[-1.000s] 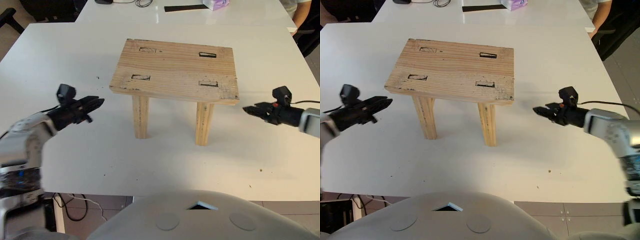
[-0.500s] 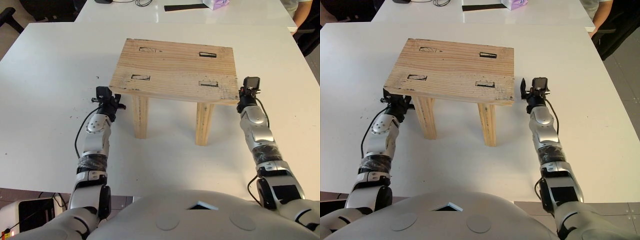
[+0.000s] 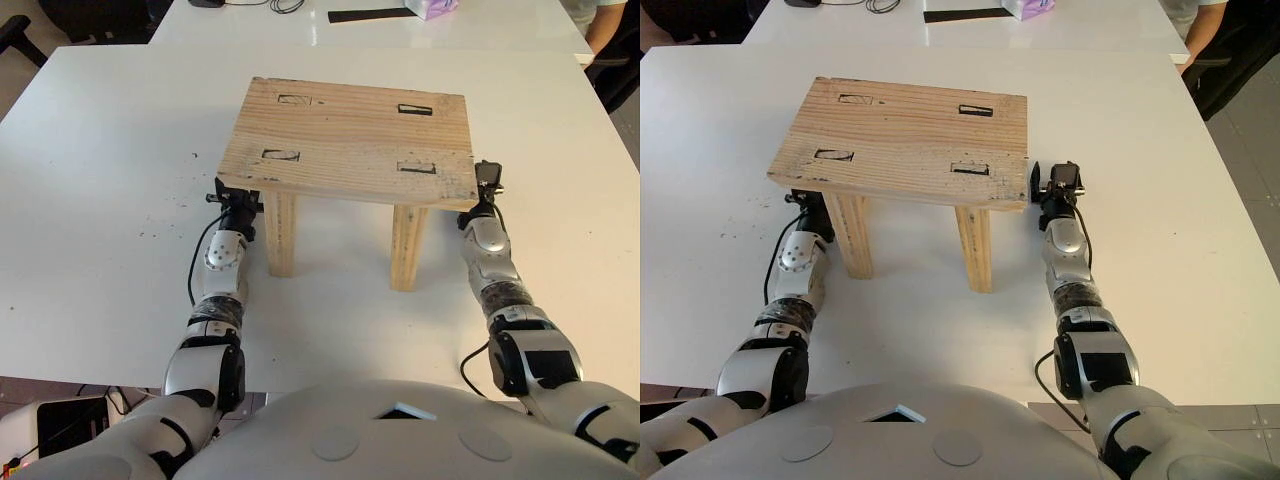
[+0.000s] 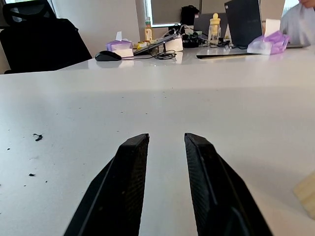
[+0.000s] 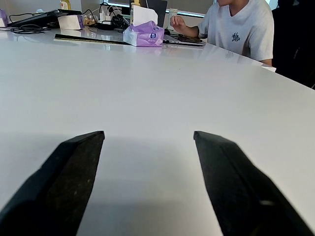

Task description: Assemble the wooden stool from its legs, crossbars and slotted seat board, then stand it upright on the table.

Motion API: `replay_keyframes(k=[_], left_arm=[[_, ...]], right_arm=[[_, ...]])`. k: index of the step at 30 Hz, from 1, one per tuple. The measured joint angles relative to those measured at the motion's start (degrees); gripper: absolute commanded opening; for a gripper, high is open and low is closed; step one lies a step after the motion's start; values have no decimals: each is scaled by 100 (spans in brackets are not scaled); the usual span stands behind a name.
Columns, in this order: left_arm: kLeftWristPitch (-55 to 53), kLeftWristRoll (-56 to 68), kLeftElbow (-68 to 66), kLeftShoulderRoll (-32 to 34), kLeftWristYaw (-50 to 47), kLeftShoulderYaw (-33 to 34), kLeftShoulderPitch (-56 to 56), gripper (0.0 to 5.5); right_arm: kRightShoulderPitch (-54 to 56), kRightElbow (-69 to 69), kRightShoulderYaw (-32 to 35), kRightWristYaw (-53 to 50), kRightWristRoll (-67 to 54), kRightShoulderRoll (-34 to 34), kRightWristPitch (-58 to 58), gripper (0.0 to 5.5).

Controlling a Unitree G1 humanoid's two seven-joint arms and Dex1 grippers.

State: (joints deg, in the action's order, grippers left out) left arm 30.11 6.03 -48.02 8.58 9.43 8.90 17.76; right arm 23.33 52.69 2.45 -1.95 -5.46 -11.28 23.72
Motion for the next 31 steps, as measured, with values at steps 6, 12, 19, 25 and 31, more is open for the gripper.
replay_keyframes(k=[6, 12, 19, 25, 31], left_arm=[[93, 127, -265, 41, 105, 133, 135, 135], [206, 201, -479, -25, 79, 220, 228, 181], [422, -21, -1014, -116, -130, 130, 537, 181], [573, -27, -1144, -59, -189, 107, 578, 181], [588, -23, -1148, 53, -192, 119, 545, 181]], right_arm=[[264, 467, 144, 92, 131, -64, 143, 336], [453, 856, 253, 211, 206, -283, 187, 362], [766, 1304, 270, 287, 321, -371, 151, 362], [812, 1289, 425, -64, 340, -205, 139, 362], [975, 569, 449, -282, 255, 260, 103, 362]])
